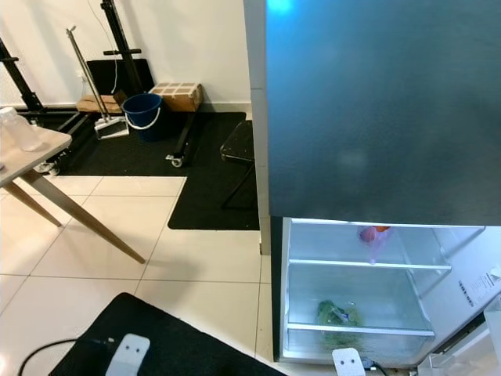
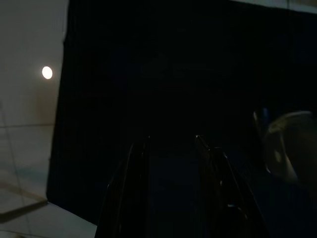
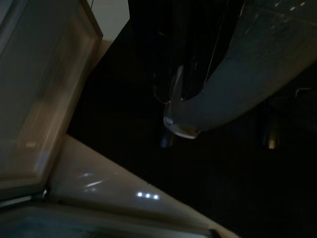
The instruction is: Restocking fridge
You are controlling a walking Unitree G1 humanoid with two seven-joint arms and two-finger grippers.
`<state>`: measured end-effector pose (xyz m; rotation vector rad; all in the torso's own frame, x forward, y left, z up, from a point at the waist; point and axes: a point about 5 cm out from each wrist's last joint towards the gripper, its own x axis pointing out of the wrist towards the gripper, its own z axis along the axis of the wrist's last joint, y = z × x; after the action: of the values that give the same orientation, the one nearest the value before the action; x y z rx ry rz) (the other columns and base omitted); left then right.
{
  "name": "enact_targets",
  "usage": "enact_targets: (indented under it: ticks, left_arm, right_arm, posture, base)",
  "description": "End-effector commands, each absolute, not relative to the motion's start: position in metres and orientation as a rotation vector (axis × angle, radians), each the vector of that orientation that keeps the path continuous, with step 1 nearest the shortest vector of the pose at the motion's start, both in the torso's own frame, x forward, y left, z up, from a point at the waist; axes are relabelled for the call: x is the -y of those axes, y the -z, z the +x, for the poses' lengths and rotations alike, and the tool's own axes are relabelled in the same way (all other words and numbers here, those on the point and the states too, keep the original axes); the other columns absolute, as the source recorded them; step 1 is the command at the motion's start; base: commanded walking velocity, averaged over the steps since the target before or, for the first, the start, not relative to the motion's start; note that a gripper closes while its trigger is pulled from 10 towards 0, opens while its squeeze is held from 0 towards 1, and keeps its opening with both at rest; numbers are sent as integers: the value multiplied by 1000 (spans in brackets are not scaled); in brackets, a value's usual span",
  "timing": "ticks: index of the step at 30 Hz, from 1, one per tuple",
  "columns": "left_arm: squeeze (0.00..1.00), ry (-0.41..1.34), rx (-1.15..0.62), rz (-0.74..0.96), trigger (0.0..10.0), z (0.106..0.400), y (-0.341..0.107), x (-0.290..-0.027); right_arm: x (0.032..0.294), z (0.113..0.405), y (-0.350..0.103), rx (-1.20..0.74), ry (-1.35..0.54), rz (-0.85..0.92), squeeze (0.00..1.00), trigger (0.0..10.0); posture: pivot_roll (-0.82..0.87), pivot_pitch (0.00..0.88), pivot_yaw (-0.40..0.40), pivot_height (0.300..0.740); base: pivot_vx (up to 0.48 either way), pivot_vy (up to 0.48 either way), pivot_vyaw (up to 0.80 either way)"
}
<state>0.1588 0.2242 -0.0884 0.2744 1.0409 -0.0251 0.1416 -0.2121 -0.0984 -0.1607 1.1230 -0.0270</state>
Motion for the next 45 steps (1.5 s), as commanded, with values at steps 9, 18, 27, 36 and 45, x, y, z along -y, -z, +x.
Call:
enact_targets:
  ticks: [9, 18, 27, 36, 45]
  left_arm:
    - [0, 9, -1072, 254, 10000, 151, 93, -221]
    - [0, 51, -1076, 214, 10000, 150, 98, -195]
    - [0, 108, -1070, 203, 10000, 153, 98, -180]
    - [0, 120, -1085, 220, 10000, 153, 98, -184]
    - [0, 125, -1085, 224, 10000, 154, 98, -184]
  right_arm:
    - [221, 152, 93, -1112, 2, -225, 0, 10000]
    - [225, 157, 90, -1113, -86, -334, 0, 10000]
    - [225, 163, 87, -1096, -64, -316, 0, 10000]
    - [218, 154, 93, -1117, -46, -275, 0, 10000]
    - [223, 149, 94, -1131, -30, -276, 0, 10000]
  posture:
    - [48, 0, 2, 740]
    - [36, 0, -60, 740]
    - [31, 0, -53, 740]
    - [32, 0, -18, 740]
    - [30, 0, -14, 740]
  base:
    - [0, 0, 0]
    - [0, 0, 0]
    - [0, 0, 0]
    - [-57, 0, 0]
    - [-310, 0, 0]
